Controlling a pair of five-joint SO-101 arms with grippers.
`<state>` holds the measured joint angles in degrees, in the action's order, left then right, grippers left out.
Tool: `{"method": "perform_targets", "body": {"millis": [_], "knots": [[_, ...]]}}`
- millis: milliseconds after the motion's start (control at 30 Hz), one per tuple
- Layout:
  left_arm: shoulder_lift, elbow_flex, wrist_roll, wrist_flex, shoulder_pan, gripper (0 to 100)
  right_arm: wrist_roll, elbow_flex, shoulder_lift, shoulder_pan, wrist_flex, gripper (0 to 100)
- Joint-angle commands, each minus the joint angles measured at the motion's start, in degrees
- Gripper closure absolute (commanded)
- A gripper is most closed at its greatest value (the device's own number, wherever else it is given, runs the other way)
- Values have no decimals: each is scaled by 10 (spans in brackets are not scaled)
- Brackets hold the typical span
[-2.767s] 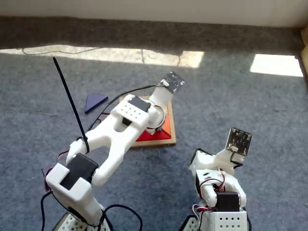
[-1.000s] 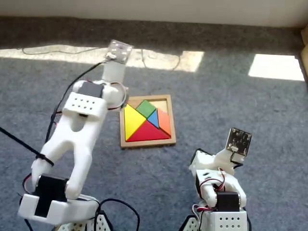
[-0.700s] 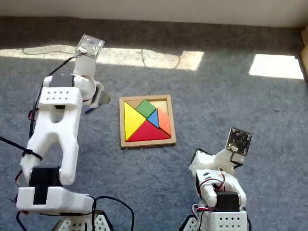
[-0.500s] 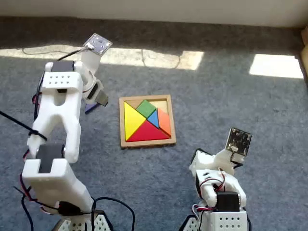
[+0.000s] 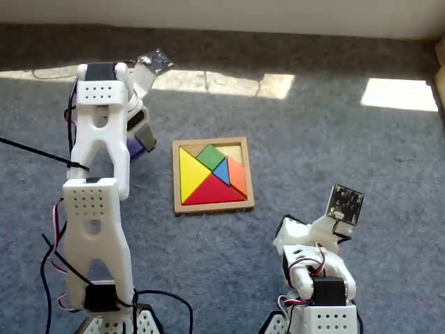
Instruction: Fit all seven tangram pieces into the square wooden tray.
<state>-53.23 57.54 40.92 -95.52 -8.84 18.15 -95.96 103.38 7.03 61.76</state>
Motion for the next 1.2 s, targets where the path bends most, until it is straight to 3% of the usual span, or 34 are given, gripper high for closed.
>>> {"method": "perform_targets", "body": {"millis": [0,400,1067,1167], "knots": [[-41,87,5,-17,-14,709,-1,-71,1,-7,0,993],[-106,109,24,-12,-44,712,-2,-71,1,-7,0,993],[-113,106,21,-9,5,713,-1,-71,1,-7,0,993],[-114,105,21,-11,3,753,-1,-71,1,-7,0,993]]}}
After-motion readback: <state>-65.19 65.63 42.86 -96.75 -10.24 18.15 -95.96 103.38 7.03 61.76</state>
